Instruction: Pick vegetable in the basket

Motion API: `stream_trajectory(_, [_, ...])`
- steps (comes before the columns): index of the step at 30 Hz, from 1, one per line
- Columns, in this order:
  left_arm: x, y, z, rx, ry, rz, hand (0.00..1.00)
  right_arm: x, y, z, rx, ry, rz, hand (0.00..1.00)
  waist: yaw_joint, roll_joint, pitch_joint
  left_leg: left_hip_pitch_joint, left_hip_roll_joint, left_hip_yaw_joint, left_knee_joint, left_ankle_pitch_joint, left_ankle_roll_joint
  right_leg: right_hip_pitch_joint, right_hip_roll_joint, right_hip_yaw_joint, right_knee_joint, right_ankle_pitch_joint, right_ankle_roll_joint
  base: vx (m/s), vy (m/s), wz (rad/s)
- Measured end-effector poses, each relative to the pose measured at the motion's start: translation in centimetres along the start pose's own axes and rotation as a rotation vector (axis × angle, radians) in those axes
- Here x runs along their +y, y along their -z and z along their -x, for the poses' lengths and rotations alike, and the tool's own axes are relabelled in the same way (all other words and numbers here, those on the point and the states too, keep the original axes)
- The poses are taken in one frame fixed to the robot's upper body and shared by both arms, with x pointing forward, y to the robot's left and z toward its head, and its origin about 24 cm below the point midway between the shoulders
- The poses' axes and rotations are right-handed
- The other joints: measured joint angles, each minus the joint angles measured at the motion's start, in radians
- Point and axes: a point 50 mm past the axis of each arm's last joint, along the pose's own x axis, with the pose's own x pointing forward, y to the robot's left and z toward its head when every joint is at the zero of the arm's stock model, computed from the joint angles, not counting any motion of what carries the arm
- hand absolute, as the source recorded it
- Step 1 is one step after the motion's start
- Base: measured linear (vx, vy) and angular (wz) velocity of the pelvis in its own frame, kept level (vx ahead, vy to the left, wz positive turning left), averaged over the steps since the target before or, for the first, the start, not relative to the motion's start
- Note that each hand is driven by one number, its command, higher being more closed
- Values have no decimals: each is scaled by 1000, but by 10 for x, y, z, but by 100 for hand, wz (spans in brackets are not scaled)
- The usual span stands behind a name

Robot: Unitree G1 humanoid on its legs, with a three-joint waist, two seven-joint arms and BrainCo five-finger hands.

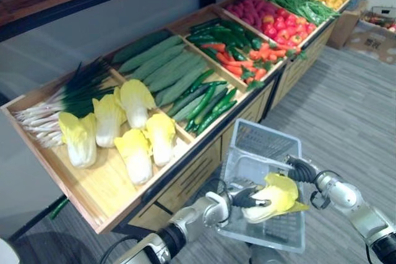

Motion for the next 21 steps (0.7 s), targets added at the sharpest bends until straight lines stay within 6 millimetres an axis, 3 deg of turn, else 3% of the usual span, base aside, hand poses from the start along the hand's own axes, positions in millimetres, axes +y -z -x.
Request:
stream_trajectory(1, [-2, 5, 0, 19, 36, -41, 0, 0, 0, 0, 1, -1, 0, 100, -3, 0, 0, 1, -1, 0, 0, 0, 0, 0, 0, 3, -1, 0, 0, -78, 9, -5])
stream_trajectory(5, [-5, 8, -2, 32, 95, -135, 0, 1, 1, 1, 5, -7, -5, 100, -5, -1, 1, 0, -2, -2, 0, -1, 0, 0, 0, 5, -3, 2, 3, -67, 7, -1])
stream_trajectory(14, [-8, 1, -10, 14, 170, -171, 0, 1, 10, 9, 41, 10, -26, 100, -5, -1, 1, -15, -3, -22, 0, 0, 1, 3, -11, -9, -14, 7, 7, -61, 7, 6])
stream_trajectory(21, [5, -16, -9, -79, 168, -241, 0, -2, 14, 14, 57, 68, -67, 100, -2, -1, 1, -14, 1, -43, -1, -1, 2, 23, -17, -29, -17, 7, 7, -77, -6, 10])
